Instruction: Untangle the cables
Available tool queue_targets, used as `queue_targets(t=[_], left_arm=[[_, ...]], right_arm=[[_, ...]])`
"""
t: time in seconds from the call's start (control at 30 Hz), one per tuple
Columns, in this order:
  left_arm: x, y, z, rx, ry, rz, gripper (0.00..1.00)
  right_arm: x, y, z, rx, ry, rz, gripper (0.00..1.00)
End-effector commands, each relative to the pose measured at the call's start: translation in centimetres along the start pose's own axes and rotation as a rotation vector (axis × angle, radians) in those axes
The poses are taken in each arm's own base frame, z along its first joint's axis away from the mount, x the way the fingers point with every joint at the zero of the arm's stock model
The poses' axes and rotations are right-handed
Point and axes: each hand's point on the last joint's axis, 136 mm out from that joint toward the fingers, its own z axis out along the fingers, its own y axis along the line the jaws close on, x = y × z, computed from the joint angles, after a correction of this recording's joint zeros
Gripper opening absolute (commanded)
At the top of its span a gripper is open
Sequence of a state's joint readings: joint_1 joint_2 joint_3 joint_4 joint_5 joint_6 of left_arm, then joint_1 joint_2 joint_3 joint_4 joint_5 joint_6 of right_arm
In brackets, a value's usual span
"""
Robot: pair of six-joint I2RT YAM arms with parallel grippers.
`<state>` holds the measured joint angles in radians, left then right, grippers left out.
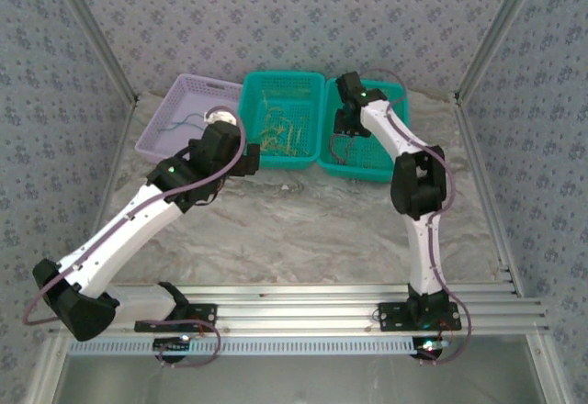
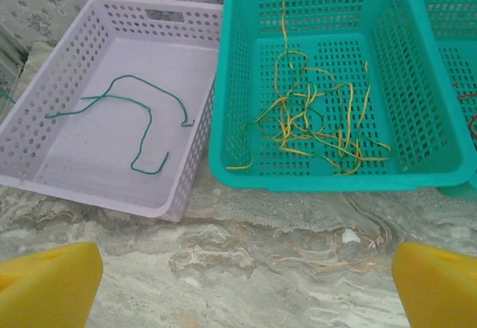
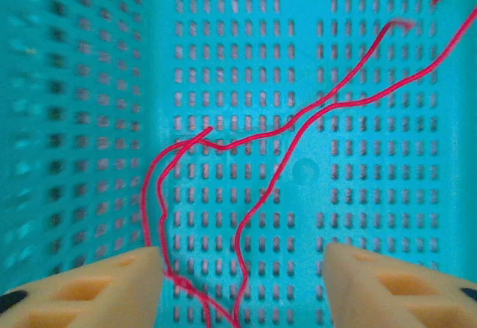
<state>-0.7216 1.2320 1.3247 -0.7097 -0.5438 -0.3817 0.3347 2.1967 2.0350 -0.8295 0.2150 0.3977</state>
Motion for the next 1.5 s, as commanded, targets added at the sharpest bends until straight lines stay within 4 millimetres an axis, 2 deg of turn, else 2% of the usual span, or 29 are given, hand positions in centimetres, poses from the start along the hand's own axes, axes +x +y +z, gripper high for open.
queue_targets(t=[0.0, 0.17, 0.2, 0.23, 0.27, 0.3, 0.4, 0.53, 0.63, 0.7, 0.8, 0.83, 0.87, 0.9, 0.97, 1.03, 1.13, 1.17, 1.2, 1.23, 1.27, 1.33, 1.37, 1.47], left_arm=[[-0.9, 1.0, -1.0, -0.02, -0.038, 0.0, 1.0], [-1.1, 2.4, -1.4, -0.077, -0.06, 0.018, 1.0], [-0.9, 2.7, -1.3, -0.091, -0.064, 0.024, 1.0], [-0.9, 3.3, -1.4, -0.112, -0.074, 0.025, 1.0], [-0.6, 4.0, -1.3, -0.137, -0.082, 0.026, 1.0], [-0.5, 4.6, -1.2, -0.152, -0.1, 0.021, 1.0], [0.8, 7.5, -0.5, -0.209, -0.11, -0.03, 1.0], [3.1, 11.7, 0.6, -0.273, -0.118, -0.134, 1.0], [5.0, 13.4, 1.5, -0.307, -0.125, -0.174, 1.0], [7.0, 14.8, 2.6, -0.362, -0.099, -0.173, 1.0], [9.1, 15.8, 4.4, -0.422, -0.067, -0.116, 1.0], [9.3, 15.9, 4.8, -0.427, -0.058, -0.104, 1.0], [9.6, 16.2, 5.2, -0.437, -0.046, -0.104, 1.0], [9.9, 16.6, 5.6, -0.444, -0.031, -0.118, 1.0], [10.8, 17.2, 6.7, -0.447, -0.001, -0.145, 1.0], [11.7, 17.7, 7.6, -0.449, 0.015, -0.192, 1.0], [12.3, 18.7, 8.8, -0.452, 0.014, -0.226, 1.0], [12.5, 19.2, 9.1, -0.469, 0.016, -0.216, 1.0], [12.6, 19.7, 9.4, -0.487, 0.021, -0.216, 1.0], [12.8, 20.0, 9.7, -0.494, 0.026, -0.214, 1.0], [12.9, 20.3, 10.1, -0.501, 0.028, -0.208, 1.0], [13.1, 20.9, 10.3, -0.527, 0.005, -0.22, 1.0], [13.4, 21.3, 10.4, -0.534, -0.014, -0.24, 1.0], [13.3, 21.9, 10.8, -0.518, -0.079, -0.332, 1.0]], right_arm=[[-2.9, -1.2, -8.3, 0.026, -0.173, -0.036, 0.67], [-3.1, -3.0, -15.4, 0.021, -0.328, -0.063, 0.82], [-3.0, -3.8, -17.0, 0.007, -0.369, -0.041, 0.86], [-2.6, -4.5, -17.8, -0.007, -0.398, -0.025, 0.96], [-2.2, -5.3, -18.8, -0.029, -0.439, -0.001, 1.0], [-1.9, -6.3, -20.0, -0.05, -0.493, 0.034, 1.0], [-0.2, -9.4, -21.4, -0.058, -0.618, 0.086, 1.0], [3.0, -13.4, -18.7, -0.037, -0.61, 0.094, 1.0], [4.9, -17.9, -16.0, 0.149, -0.629, 0.095, 1.0], [6.5, -20.1, -13.1, 0.231, -0.637, 0.086, 1.0], [9.0, -22.2, -8.2, 0.261, -0.579, 0.132, 1.0], [9.3, -22.0, -7.2, 0.228, -0.567, 0.142, 1.0], [9.5, -20.7, -5.8, 0.165, -0.574, 0.065, 1.0], [9.9, -20.3, -4.7, 0.171, -0.57, 0.027, 1.0], [10.8, -20.6, -3.2, 0.208, -0.584, 0.026, 1.0], [11.3, -20.4, -2.6, 0.188, -0.636, 0.029, 1.0], [11.2, -19.9, -2.4, 0.164, -0.621, 0.007, 1.0], [12.2, -18.9, -1.8, 0.096, -0.605, -0.031, 1.0], [12.1, -18.2, -1.9, 0.05, -0.695, -0.058, 1.0], [12.0, -18.3, -2.4, 0.091, -0.711, -0.054, 1.0], [12.6, -18.5, -1.8, 0.088, -0.63, -0.027, 1.0], [12.0, -19.3, -2.1, 0.117, -0.682, -0.013, 1.0], [12.4, -19.6, -2.0, 0.131, -0.648, -0.002, 1.0], [12.4, -19.5, -2.1, 0.136, -0.659, -0.01, 1.0]])
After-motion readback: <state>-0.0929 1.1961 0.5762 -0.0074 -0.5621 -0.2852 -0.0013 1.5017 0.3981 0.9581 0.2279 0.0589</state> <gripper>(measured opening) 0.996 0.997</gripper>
